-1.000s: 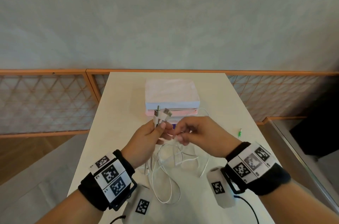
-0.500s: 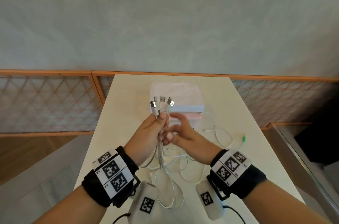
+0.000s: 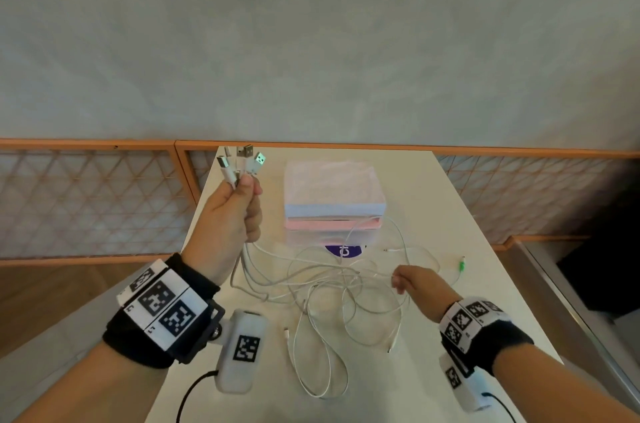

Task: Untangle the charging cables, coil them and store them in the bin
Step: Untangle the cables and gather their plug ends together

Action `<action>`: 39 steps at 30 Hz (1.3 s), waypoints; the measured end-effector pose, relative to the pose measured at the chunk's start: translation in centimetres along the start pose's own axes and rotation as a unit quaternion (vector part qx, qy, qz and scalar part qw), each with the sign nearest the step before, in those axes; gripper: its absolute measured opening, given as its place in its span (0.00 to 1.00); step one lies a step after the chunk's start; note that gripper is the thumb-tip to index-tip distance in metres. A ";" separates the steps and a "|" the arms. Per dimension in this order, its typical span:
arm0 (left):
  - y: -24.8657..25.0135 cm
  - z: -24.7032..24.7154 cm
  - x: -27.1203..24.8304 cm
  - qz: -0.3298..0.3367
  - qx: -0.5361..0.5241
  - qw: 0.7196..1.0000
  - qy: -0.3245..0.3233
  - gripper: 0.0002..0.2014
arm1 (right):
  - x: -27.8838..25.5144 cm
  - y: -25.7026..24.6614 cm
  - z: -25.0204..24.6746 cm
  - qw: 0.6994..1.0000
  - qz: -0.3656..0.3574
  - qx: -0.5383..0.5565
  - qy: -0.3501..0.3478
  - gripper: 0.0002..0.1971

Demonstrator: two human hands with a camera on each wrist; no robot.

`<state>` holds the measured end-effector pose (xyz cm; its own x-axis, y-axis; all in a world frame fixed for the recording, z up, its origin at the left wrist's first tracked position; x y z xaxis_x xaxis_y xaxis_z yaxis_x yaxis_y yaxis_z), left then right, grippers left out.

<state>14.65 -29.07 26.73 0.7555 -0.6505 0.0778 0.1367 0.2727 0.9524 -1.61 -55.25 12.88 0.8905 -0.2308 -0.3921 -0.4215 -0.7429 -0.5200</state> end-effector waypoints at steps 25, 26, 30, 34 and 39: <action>-0.1 0.1 -0.8 0.024 0.042 0.998 0.033 0.15 | -3.5 -9.5 -15.2 0.860 -0.206 -0.031 0.467 0.13; -0.1 0.0 -0.9 0.025 0.041 0.998 0.034 0.15 | -3.1 -9.1 -14.9 0.868 -0.200 -0.032 0.453 0.13; 0.0 0.1 -0.9 0.035 0.032 0.998 0.034 0.15 | -0.7 -5.7 -12.0 0.928 -0.118 -0.050 0.351 0.12; 0.2 -0.2 -0.8 0.060 0.033 0.997 0.037 0.15 | 1.8 -1.4 -7.3 0.974 -0.039 -0.035 0.221 0.11; -0.1 -1.0 -0.8 0.079 0.091 0.991 0.051 0.14 | 2.5 0.8 -2.2 0.987 0.032 -0.022 0.158 0.08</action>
<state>14.70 -27.89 26.26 0.8199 -0.5328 0.2094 -0.0996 0.2274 0.9687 0.64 -57.77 13.20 0.8741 -0.4574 -0.1635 -0.4771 -0.7452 -0.4658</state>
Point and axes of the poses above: each hand's wrist, its own x-axis towards the middle knuckle, its own z-axis out of the palm, y = z × x, the point moved 4 cm from there along x, towards the middle knuckle, and after that the axes turned 10 degrees about -y, right-handed, at the moved point
